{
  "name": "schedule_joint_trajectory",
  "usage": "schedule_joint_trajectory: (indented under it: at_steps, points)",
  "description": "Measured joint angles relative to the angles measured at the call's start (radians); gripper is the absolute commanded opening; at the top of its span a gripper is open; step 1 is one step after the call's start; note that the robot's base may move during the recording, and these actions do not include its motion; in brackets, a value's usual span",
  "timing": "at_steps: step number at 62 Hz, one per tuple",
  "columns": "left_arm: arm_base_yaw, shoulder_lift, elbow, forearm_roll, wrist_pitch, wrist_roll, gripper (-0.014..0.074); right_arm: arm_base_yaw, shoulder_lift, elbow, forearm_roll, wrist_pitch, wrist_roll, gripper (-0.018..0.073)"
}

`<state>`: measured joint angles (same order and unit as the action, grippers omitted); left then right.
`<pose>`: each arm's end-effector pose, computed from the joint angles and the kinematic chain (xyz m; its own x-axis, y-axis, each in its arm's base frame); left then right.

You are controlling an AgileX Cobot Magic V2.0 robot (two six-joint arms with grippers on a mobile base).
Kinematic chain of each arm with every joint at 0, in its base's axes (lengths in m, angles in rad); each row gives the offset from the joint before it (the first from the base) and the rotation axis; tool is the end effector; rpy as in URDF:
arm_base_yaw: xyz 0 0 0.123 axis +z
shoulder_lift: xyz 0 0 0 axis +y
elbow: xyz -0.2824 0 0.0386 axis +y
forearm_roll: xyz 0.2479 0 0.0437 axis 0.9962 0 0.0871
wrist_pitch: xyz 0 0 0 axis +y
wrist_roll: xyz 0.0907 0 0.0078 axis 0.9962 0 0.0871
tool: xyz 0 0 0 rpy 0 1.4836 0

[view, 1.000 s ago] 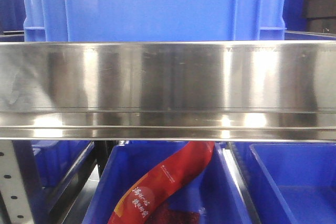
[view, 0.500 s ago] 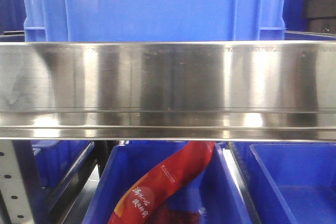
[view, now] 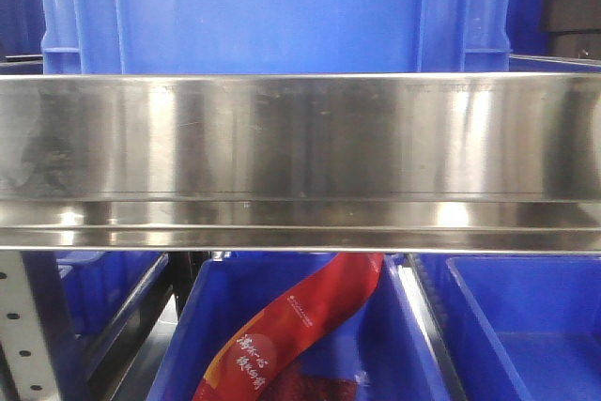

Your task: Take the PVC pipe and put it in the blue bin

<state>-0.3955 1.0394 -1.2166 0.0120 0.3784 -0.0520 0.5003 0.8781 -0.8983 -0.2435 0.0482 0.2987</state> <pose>0.2003 -0.0832 0.4623 -0.1204 0.0060 -0.9927 0.3766 0.9255 -0.0401 0.1648 0.0888 0.4191 0.0270 0.0780 -0.9966 -0.4717 0.8800 0.0560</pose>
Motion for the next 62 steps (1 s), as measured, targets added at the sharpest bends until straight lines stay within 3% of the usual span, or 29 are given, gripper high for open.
schedule_joint_trajectory:
  at_steps: [12, 25, 35, 62]
  points:
    - [-0.002, 0.153, -0.137, -0.033, 0.04, 0.0, -0.0111, 0.082, 0.167, -0.18, 0.007, 0.211, 0.0, -0.0162]
    - [-0.002, 0.277, -0.261, -0.06, 0.044, 0.0, -0.0111, 0.09, 0.31, -0.363, 0.089, 0.359, 0.0, -0.0162]
    - [-0.002, 0.376, -0.376, -0.11, 0.108, 0.0, -0.0111, 0.097, 0.412, -0.497, 0.12, 0.479, 0.0, -0.0162]
    - [-0.022, 0.48, -0.459, -0.13, 0.194, 0.0, -0.0111, 0.129, 0.576, -0.634, 0.243, 0.621, -0.099, -0.0162]
